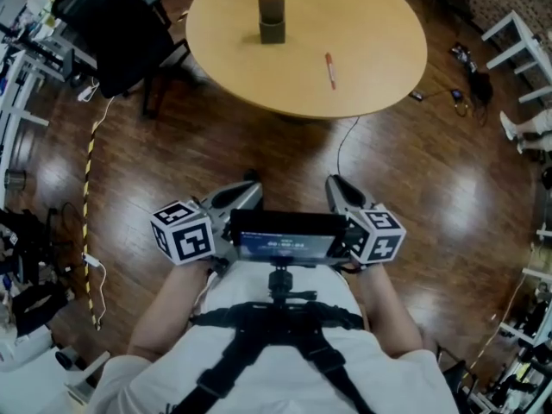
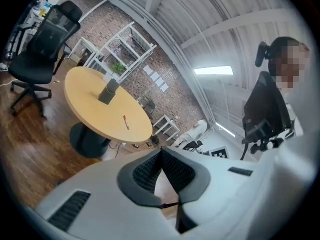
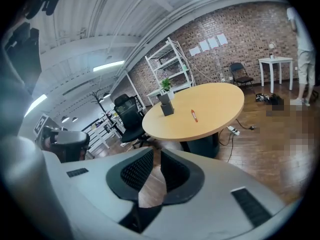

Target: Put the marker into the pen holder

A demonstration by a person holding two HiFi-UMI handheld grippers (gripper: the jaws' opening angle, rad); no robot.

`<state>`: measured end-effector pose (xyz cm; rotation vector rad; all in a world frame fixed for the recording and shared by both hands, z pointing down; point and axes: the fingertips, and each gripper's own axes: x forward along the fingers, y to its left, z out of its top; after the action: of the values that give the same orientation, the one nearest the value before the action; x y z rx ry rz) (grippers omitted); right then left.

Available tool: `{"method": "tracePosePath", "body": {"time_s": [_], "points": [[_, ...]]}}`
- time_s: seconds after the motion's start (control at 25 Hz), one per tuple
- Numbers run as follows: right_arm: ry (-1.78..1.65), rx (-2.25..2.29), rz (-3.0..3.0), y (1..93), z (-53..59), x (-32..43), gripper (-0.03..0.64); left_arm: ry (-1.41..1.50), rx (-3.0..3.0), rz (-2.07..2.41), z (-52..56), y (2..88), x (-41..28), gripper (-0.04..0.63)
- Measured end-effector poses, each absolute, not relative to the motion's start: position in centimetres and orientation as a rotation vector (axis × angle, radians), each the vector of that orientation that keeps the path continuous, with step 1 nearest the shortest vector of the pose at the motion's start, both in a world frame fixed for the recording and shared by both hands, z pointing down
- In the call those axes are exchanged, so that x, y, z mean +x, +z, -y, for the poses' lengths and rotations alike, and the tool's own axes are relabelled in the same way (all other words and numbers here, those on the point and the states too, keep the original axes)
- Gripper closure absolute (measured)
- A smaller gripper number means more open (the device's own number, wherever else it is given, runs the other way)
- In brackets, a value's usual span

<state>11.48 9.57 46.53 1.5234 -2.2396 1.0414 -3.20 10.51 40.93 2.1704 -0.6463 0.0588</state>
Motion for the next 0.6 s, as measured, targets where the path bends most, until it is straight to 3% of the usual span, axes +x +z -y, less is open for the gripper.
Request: {"method": "tracePosePath", "body": {"time_s": [0.6], "points": [[1.040, 1.652, 2.068, 47.0, 4.8, 10.3, 0.563, 0.141, 2.197, 0.459, 5.0, 39.9, -6.8, 0.598]]}}
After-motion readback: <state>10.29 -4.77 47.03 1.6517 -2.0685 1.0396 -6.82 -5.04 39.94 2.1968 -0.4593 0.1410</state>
